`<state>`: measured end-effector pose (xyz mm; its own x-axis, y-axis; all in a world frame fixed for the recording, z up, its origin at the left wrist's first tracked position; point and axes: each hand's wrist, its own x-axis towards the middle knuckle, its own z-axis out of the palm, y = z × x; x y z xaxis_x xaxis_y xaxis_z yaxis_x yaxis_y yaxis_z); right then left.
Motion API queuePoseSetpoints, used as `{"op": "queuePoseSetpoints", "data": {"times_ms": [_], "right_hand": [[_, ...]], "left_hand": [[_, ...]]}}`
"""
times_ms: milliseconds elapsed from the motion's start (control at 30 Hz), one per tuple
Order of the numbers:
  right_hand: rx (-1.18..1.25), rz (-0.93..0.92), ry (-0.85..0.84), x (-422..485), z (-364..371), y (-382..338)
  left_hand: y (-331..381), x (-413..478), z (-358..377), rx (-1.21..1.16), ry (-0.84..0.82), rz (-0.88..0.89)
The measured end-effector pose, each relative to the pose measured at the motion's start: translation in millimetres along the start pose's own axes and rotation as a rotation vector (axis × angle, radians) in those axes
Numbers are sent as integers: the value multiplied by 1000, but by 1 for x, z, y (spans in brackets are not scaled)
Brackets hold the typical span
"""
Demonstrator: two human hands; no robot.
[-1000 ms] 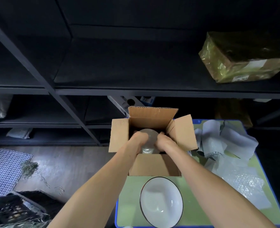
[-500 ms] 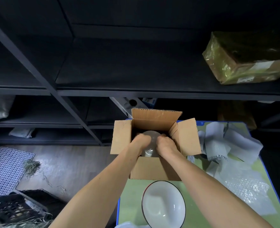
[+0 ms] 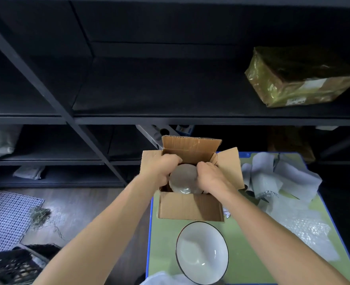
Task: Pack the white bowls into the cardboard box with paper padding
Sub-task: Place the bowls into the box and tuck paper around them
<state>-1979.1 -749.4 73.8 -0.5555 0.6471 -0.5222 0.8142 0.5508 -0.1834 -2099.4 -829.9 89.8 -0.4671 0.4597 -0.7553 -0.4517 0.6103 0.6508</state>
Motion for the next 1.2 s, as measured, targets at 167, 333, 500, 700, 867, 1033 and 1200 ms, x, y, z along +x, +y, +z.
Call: {"op": "queuePoseSetpoints", "data": {"times_ms": [167, 333, 500, 700, 867, 1033, 1200], "right_hand": [[-3, -38, -6, -15, -14, -1], [13, -110, 49, -40, -27, 6], [119, -148, 131, -80, -40, 33], [102, -237, 217, -121, -23, 60], [76, -355, 298, -143, 11, 77], [122, -357, 324, -162, 53, 90], [54, -282, 292, -175, 83, 107]], "left_hand": [[9, -8, -14, 100, -79, 76], [-1, -28, -11, 481, -36, 345], [-25, -64, -18, 698, 11, 462], [-72, -108, -13, 847, 70, 740], [-111, -125, 3, 964, 113, 999], [-148, -132, 16, 1096, 135, 892], [-164, -131, 20, 1216, 160, 836]]}}
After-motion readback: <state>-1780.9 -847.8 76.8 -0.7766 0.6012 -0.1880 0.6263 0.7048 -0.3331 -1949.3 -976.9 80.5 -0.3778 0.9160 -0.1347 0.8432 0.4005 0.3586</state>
